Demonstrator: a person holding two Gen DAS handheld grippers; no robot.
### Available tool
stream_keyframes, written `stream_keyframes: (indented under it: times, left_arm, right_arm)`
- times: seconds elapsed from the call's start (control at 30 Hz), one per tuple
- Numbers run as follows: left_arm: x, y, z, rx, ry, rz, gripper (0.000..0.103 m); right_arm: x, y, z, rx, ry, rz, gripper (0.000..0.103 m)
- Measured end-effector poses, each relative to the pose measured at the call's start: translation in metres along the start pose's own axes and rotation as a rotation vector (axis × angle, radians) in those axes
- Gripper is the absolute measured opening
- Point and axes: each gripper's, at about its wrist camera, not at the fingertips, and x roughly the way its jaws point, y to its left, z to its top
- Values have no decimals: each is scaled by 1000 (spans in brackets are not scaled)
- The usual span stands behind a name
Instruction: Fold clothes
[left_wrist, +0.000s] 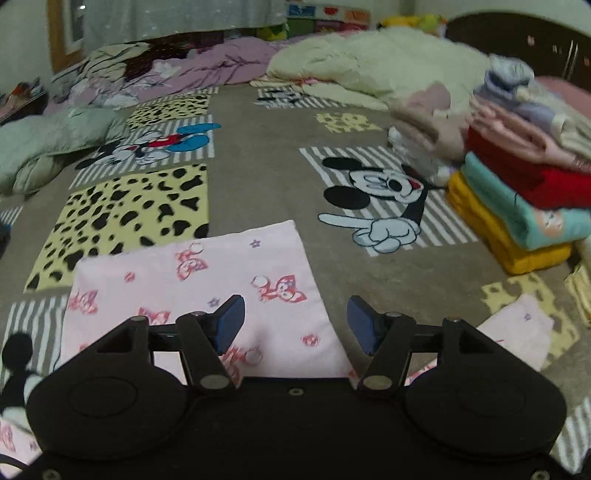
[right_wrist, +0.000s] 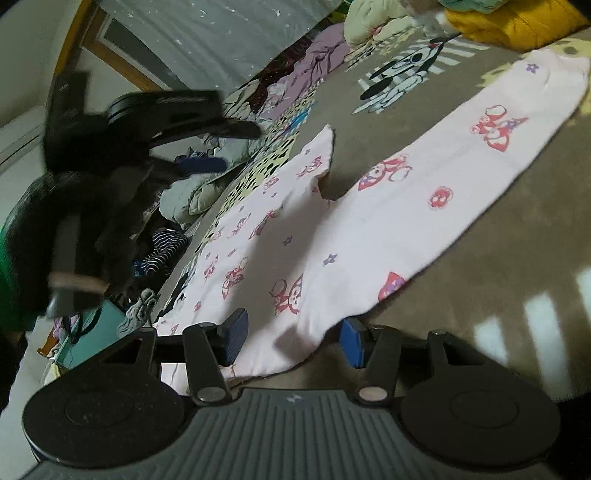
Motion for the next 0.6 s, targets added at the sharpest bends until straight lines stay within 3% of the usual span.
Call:
stream_keyframes:
  times: [0.2,0.33,0.6]
  left_arm:
    - [49,-16,9,46,73,40,57]
    - [78,-28,12,96,122,64,48]
    - [117,-39,26,144,169,118,40]
  right_arm:
    - [7,3,3,-38,-15,-10,51]
    - [10,2,5,-33,-20,-3,50]
    - [7,-10,9,25,-23,24,35]
